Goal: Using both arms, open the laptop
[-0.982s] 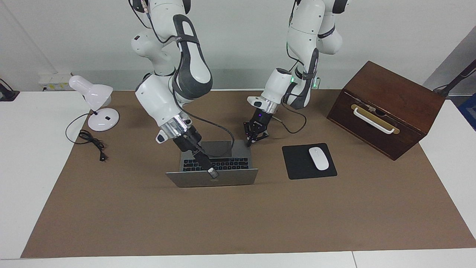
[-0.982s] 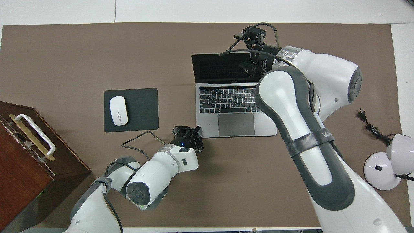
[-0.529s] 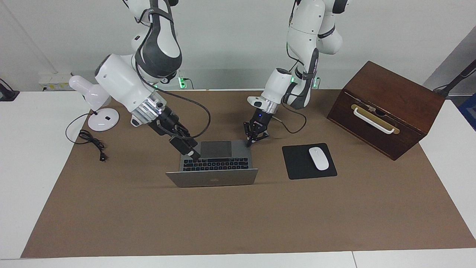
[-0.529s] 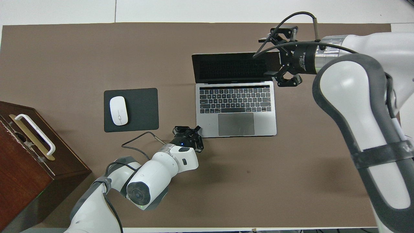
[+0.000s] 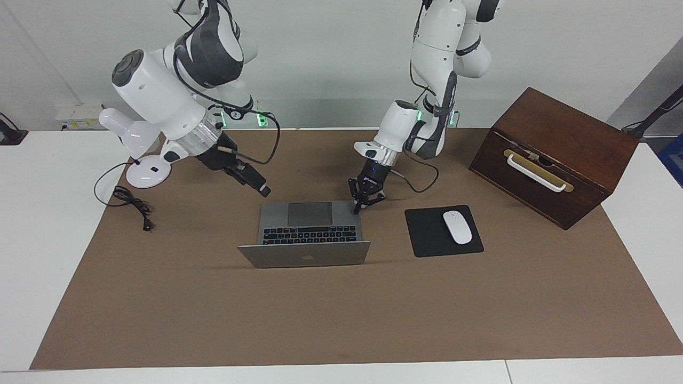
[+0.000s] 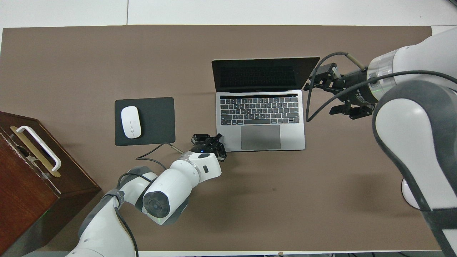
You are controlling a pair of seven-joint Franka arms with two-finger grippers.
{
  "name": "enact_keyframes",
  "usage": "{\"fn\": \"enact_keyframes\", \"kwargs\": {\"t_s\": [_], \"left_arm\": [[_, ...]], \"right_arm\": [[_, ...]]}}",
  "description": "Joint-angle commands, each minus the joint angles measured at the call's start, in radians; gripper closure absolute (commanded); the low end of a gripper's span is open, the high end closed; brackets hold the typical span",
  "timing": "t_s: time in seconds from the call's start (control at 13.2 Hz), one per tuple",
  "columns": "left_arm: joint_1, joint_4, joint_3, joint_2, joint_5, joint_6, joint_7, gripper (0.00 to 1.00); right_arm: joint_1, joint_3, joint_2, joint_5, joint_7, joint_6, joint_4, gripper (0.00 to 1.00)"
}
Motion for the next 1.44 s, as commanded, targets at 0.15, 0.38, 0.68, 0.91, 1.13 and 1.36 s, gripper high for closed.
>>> {"fn": "enact_keyframes", "kwargs": {"t_s": [0.15,0.38,0.68,0.91,1.13,1.36], "left_arm": [[0.015,0.181,-0.004,-0.078,-0.009,-0.432,-0.022,1.00],[0.028,0.239,-0.004,-0.128,-0.008,-0.615,-0.020,1.00],[0.054,0.302,-0.004,-0.195,-0.008,-0.822,-0.020,1.00],[0.080,0.307,-0.004,-0.240,-0.008,-0.890,-0.014,1.00],[0.097,0.308,-0.003,-0.279,-0.008,-0.954,-0.011,1.00],[0.133,0.334,-0.003,-0.327,-0.008,-1.058,-0.019,0.29]], "right_arm": [[-0.221,0.156,-0.095,-0.158,-0.290,-0.110,-0.030,0.00],[-0.277,0.169,-0.116,-0.293,-0.521,-0.145,-0.030,0.00],[-0.400,0.259,-0.116,-0.355,-0.543,-0.171,-0.029,0.00],[-0.653,0.499,-0.118,-0.356,-0.546,-0.168,-0.013,0.00],[-0.677,0.523,-0.116,-0.355,-0.538,-0.162,-0.010,0.00],[-0.682,0.518,-0.118,-0.359,-0.546,-0.185,0.003,0.00]]}}
